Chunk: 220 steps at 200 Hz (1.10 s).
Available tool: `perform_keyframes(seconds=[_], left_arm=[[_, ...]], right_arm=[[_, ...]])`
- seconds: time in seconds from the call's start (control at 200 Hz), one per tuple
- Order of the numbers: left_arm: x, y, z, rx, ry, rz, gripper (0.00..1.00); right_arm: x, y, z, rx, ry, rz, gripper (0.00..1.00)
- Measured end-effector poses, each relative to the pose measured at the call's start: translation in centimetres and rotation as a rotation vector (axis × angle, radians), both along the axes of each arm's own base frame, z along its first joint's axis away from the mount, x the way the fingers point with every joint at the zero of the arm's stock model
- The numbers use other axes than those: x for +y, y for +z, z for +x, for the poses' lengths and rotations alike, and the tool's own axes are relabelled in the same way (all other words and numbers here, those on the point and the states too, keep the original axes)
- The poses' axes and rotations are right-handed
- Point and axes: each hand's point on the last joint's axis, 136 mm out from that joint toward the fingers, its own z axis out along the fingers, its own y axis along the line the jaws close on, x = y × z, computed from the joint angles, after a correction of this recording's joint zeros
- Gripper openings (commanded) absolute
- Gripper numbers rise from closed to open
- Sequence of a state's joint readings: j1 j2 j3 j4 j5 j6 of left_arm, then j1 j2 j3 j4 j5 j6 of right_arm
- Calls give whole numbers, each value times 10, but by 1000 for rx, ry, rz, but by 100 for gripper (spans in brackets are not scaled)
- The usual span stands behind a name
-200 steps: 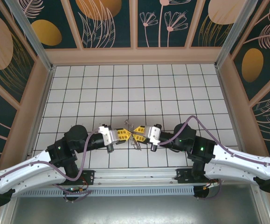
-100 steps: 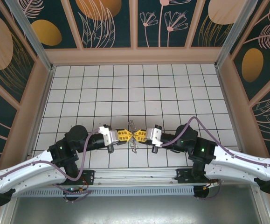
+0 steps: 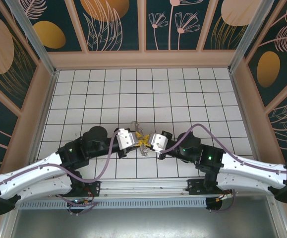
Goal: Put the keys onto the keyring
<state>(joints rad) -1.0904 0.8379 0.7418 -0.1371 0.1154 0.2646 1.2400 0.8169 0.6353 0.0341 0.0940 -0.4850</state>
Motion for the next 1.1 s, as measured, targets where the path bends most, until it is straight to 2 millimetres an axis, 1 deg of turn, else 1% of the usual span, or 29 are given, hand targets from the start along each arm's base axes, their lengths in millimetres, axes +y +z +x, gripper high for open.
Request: perform_keyframes(seconds=[0.06, 0.145, 0.265, 0.32, 0.39, 0.48, 0.571, 0.651, 0.776, 0.851, 0.966, 1.056, 1.101], left_arm=[[1, -9, 1, 0, 2, 44, 0], [1, -16, 1, -1, -3, 73, 0], [1, -14, -1, -3, -12, 64, 0], [3, -11, -4, -10, -22, 41, 0], [5, -4, -10, -19, -43, -6, 0], [9, 10, -19, -37, -74, -93, 0], [10, 23, -26, -45, -101, -168, 0], [9, 28, -29, -42, -115, -210, 0], [8, 29, -31, -31, -130, -250, 0], [7, 29, -32, -25, -137, -268, 0], [7, 32, -33, -24, -144, -290, 0], [6, 30, -31, -21, -134, -281, 0], [6, 28, -29, -16, -123, -268, 6]], right_arm=[[0, -6, 3, -3, -18, -33, 0], [0, -13, 3, 2, -26, -63, 0], [0, -13, 2, 2, -22, -62, 0], [1, -9, 0, 1, -11, -50, 0], [2, -3, -6, -1, 16, -27, 5], [3, 11, -14, -5, 60, 30, 11], [4, 24, -21, -12, 96, 80, 12], [5, 28, -24, -13, 115, 96, 12], [5, 28, -26, -8, 123, 100, 10], [4, 28, -26, -1, 125, 105, 0], [3, 31, -27, 6, 127, 115, 0], [3, 30, -26, 4, 121, 114, 0], [2, 29, -24, 2, 111, 107, 0]])
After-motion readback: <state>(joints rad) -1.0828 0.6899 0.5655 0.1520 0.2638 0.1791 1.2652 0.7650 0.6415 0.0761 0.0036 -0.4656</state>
